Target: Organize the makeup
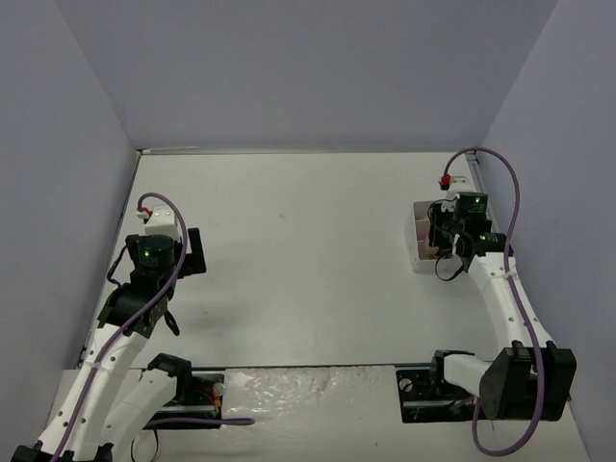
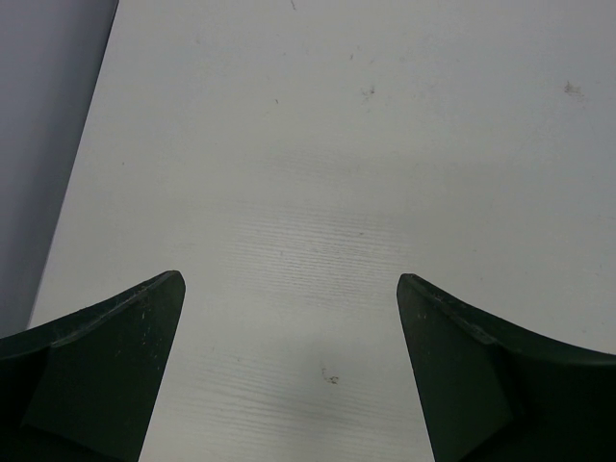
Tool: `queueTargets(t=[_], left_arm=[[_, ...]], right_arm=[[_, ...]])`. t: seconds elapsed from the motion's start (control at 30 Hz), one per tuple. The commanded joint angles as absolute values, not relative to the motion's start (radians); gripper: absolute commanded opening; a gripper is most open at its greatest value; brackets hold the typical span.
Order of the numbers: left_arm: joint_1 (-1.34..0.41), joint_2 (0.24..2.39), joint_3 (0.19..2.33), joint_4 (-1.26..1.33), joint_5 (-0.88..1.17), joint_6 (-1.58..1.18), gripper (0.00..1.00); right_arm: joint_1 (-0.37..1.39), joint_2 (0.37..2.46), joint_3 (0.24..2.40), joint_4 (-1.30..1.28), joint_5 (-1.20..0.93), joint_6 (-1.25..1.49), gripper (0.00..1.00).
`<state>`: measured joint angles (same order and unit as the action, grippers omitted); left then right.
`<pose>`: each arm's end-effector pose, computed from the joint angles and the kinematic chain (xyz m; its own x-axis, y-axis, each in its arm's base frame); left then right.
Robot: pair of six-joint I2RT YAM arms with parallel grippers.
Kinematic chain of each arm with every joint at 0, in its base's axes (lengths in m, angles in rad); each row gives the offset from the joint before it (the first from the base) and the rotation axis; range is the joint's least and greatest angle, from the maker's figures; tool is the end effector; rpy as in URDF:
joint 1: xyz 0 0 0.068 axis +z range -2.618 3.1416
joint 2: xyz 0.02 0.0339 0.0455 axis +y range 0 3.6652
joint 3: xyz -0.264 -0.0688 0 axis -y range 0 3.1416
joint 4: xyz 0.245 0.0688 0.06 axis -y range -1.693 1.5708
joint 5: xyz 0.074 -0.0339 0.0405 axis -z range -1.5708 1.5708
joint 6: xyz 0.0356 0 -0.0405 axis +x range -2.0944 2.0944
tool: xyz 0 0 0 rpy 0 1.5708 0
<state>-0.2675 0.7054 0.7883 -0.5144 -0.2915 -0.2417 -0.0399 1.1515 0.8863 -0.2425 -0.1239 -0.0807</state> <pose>0.1535 -0.0315 0.3195 -0.3920 -0.1303 -0.9107 -0.0952 0.9904 -0.1007 0.2602 -0.0060 0.2952 -0.4787 -0.0609 -0.8759 -0.1073 0.9942 -0.0106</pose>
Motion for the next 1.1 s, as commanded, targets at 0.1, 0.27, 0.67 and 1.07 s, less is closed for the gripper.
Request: queueTargets(t=[0.1, 0.27, 0.67, 1.07], left_arm=[[-0.275, 0.695, 0.811, -0.462, -0.316, -0.226, 0.91], [-0.275, 0.69, 0.81, -0.462, -0.317, -0.223, 0.91], [-0.273, 0.669, 0.811, -0.468, -0.331, -0.221, 0.91], [-0.272, 0.664, 0.811, -0.469, -0.342, -0.216, 0.91]], right_arm=[[-0.046, 1.148, 0.859, -0.122, -0.168, -0.093, 0.0], [-0.048, 1.178, 0.849, -0.097, -0.188, -0.098, 0.0], [-0.046, 1.262, 0.87, -0.097, -0.146, -0.081, 0.09], [-0.046, 1.325, 0.88, -0.097, -0.137, -0.078, 0.27]])
